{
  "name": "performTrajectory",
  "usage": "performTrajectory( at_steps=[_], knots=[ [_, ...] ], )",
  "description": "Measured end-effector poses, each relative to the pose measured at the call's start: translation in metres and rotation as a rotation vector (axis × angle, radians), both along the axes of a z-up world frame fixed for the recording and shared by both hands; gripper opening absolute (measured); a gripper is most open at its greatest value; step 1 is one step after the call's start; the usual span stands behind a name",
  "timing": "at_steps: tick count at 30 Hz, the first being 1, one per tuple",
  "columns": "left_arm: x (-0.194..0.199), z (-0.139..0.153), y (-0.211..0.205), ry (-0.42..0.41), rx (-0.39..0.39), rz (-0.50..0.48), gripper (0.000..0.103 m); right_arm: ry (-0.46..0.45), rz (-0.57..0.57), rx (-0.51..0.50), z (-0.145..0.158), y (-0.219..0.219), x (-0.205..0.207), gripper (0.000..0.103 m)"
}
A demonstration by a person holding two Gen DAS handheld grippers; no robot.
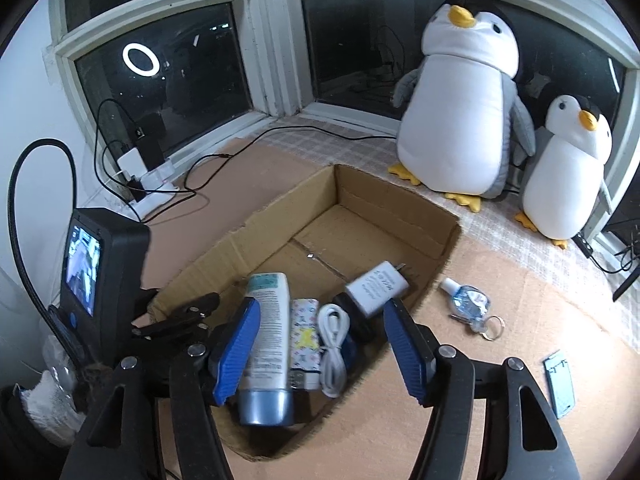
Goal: Organize rigid objects
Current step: 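Open the right gripper to release the lighter into the box, then move the right gripper to the blue phone stand and grasp it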
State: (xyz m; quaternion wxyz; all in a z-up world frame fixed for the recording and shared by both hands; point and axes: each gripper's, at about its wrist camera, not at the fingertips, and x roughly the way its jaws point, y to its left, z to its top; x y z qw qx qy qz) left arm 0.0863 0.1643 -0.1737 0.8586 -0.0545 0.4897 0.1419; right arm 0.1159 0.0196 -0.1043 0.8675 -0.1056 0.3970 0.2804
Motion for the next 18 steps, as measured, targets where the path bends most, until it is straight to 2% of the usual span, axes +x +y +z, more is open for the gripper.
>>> performTrajectory(
  at_steps=[9, 18],
  knots=[
    [0.000, 0.000, 0.000, 0.000, -0.001, 0.000, 0.021, 0.033, -0.112, 0.000, -0.012, -0.063, 0.018, 0.061],
    [-0.001, -0.001, 0.001, 0.001, -0.001, 0.000, 0.021, 0.038, -0.221, -0.051, -0.021, -0.128, 0.034, 0.061]
  ],
)
